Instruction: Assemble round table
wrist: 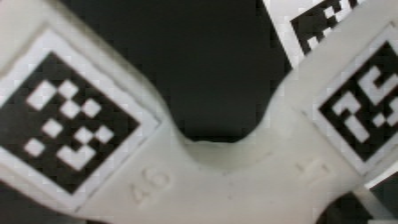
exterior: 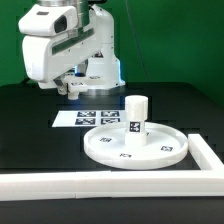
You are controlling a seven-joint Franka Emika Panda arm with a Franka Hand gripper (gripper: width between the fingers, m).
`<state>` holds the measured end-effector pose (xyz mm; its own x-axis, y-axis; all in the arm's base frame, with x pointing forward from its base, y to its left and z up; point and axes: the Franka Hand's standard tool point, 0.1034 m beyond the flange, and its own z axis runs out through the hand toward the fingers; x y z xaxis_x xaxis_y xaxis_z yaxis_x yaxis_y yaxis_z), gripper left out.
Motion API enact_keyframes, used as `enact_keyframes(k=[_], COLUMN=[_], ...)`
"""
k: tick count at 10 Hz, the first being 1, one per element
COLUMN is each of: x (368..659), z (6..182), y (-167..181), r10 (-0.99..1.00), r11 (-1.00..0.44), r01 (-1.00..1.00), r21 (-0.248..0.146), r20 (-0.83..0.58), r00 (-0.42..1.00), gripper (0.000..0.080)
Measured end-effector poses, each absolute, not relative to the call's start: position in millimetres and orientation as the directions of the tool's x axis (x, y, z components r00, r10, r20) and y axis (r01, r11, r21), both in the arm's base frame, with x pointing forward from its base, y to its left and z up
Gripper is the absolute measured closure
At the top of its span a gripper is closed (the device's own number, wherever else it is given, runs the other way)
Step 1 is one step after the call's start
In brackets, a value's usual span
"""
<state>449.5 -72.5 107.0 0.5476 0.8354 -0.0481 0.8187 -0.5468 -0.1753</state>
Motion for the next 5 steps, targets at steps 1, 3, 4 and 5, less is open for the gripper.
enact_keyframes(k=[1,3,4,5], x=[458.8,479.4,484.9,486.0], z=[119.6,137.2,143.8,143.2], y=[-52.0,-10.7,-3.7,-5.2], r10=[0.809,0.768,0.769,0.77], r11=[-0.585,-0.637,-0.637,-0.636], r01=[0.79,0.751,0.75,0.751], r21=[-0.181,-0.171,-0.18,-0.177], r20=[-0.059,-0.069,-0.073,-0.071], r00=[0.585,0.636,0.635,0.634], gripper=[0.034,0.034,0.034,0.034])
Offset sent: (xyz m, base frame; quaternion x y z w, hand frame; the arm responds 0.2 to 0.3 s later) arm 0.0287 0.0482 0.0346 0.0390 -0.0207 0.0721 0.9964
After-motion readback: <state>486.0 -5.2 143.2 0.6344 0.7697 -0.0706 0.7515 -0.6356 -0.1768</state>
